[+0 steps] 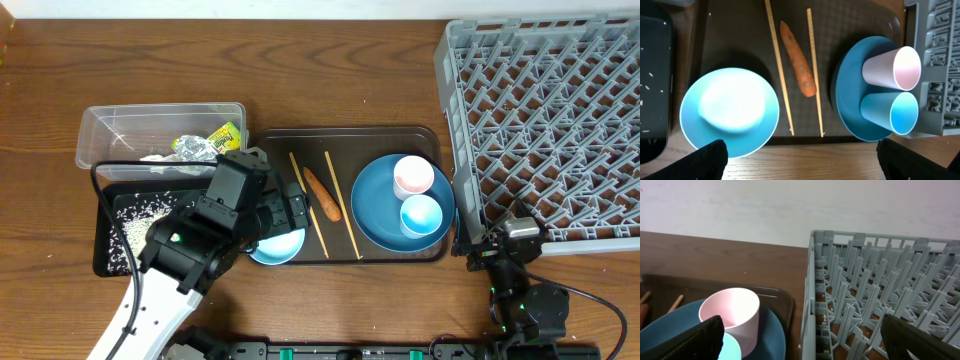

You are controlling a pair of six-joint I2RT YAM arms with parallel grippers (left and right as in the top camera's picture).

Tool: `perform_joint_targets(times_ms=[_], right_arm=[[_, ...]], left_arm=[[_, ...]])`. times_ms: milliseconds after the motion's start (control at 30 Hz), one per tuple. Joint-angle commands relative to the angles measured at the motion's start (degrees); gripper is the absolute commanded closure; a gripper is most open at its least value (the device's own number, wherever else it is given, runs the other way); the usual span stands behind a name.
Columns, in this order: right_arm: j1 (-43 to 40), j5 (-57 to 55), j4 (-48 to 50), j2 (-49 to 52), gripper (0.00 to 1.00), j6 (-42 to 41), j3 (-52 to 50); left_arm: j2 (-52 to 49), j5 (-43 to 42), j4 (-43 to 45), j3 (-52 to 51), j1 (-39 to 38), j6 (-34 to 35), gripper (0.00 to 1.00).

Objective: Sort waste into correct bins and load items into the dishwasher rack

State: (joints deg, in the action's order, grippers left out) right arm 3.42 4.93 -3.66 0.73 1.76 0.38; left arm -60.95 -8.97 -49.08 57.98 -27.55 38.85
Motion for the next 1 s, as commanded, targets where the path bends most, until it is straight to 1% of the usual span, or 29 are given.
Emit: perform_joint_targets(times_ms=[0, 167, 300, 467, 600, 733, 967], right_arm=[[0.63, -0.20, -0.22, -0.17, 0.01, 0.48, -0.07], [0.63, -0.20, -0.22, -0.17, 0.01, 0.48, -0.07], [0.63, -0.20, -0.22, -0.17, 0.01, 0.48, -0.07], [0.63, -0.17, -0.22, -0.17, 0.01, 0.48, -0.07], [0.63, -0.20, -0.22, -0.17, 0.01, 0.48, -0.07], [0.63, -0.20, -0.22, -0.17, 0.01, 0.48, -0.07], [0.63, -0.20, -0.22, -0.17, 0.01, 0.48, -0.07]], left_arm=[[-0.44, 0.59, -0.20, -0.28, -0.17, 0.68, 0.02], [-0.46, 0.55, -2.99, -0.28, -0.17, 0.66, 0.02], [-0.46, 1.18, -3.17, -0.28, -0.17, -0.24, 0.01], [-0.35, 6.95, -3.23, -0.22, 0.28, -2.40, 0.01], [-0.39, 7.39, -4.31, -0.22, 2.56, -3.23, 0.01], [-0.37, 10.84, -5.01, -0.22, 5.60, -3.23, 0.02], [-0.35, 11.15, -4.48, 0.31, 11.74, -4.76, 0.02]])
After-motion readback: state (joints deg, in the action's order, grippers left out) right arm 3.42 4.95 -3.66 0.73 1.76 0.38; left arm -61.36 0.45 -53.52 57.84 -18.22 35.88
